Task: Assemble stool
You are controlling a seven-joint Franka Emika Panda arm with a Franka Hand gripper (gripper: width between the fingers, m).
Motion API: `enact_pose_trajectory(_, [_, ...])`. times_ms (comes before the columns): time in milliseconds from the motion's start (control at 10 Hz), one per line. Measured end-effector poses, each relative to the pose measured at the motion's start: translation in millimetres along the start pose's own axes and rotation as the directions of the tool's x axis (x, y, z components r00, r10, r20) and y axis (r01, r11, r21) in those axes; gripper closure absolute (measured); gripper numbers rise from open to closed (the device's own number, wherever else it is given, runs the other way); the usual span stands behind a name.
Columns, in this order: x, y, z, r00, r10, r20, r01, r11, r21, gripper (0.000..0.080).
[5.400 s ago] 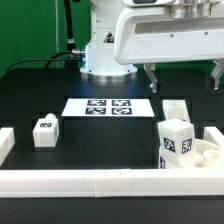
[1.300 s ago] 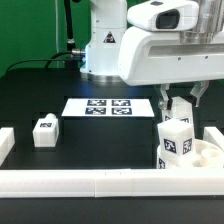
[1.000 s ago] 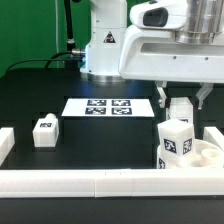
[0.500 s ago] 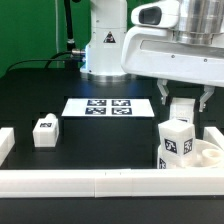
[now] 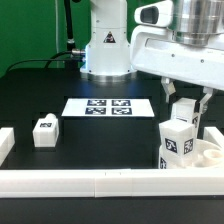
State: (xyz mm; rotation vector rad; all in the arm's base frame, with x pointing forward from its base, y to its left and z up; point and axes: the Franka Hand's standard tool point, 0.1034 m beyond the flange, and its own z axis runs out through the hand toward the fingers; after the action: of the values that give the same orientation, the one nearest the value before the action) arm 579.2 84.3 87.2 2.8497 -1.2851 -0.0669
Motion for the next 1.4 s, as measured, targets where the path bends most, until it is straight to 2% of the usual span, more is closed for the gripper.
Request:
enact_pose_trajectory(100, [-1.9,-1.1,0.6,0.990,0.141,0.010,-0.141,0.990,0.014,0.0465])
enact_pose_trajectory(300, [-4.3,-4.1,0.6,0.942,0.335,0.015,-0.336,0.942,0.022,0.0465])
enact_pose_trajectory(600, [-6.6,-5.8,0.5,0.905,0.425,0.030,-0.426,0.904,0.025,0.0465])
enact_pose_trajectory(800, [-7.9,-6.6,-1.5,0.917,0.397,0.031,-0.398,0.917,0.027,0.0465])
enact_pose_trajectory(900, [-10.5,-9.0,-14.0,0.940,0.340,0.032,-0.341,0.939,0.044,0.0232])
enact_pose_trajectory(1000, [-12.0,-10.1,-25.0,0.955,0.296,0.034,-0.298,0.953,0.053,0.0232])
enact_pose_trajectory(1100, [-13.4,-13.0,-35.7,0.960,0.279,0.034,-0.281,0.958,0.066,0.0165])
enact_pose_trajectory(1400, [-12.1,-12.3,-31.2,0.997,0.073,0.017,-0.074,0.995,0.069,0.0151])
